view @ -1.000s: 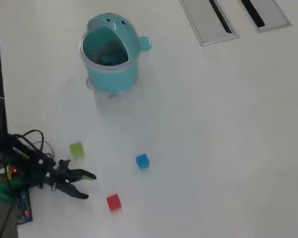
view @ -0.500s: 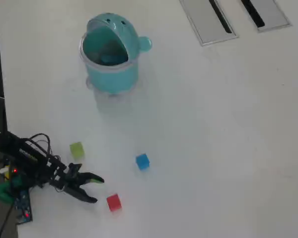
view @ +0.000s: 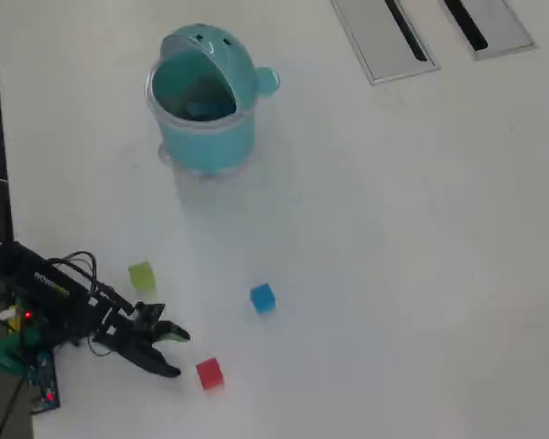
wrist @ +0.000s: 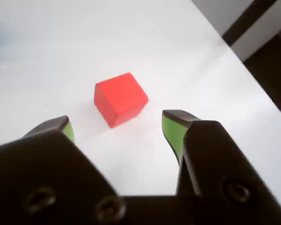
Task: Grasp RGB lego blocks and put them in the bin one by one.
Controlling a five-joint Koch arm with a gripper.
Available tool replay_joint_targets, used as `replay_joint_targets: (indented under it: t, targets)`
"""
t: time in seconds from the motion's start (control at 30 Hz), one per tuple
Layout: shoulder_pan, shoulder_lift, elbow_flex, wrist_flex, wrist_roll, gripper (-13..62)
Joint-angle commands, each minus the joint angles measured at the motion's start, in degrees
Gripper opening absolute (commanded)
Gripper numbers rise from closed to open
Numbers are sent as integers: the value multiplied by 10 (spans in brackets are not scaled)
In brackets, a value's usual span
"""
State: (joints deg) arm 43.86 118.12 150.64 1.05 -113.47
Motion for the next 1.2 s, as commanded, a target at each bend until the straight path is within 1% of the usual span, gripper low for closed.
replay_joint_targets:
  t: [0.0, 0.13, 0.23, 0.27, 0.4, 0.5, 0.7, 0.87, 0.97, 1.17]
  targets:
    - [0, 12, -76, 13, -18, 345]
    - [-8, 10, -119, 81, -86, 350]
    - [-15, -5, -159, 119, -89, 351]
    - [-17, -37, -196, 153, -90, 351]
    - [-4, -98, -258, 204, -105, 353]
    - [19, -142, -312, 260, -143, 359]
    - [47, -228, -423, 331, -143, 359]
    - [49, -238, -454, 403, -144, 359]
    - [40, -225, -488, 465, -144, 359]
    - [10, -200, -473, 504, -143, 359]
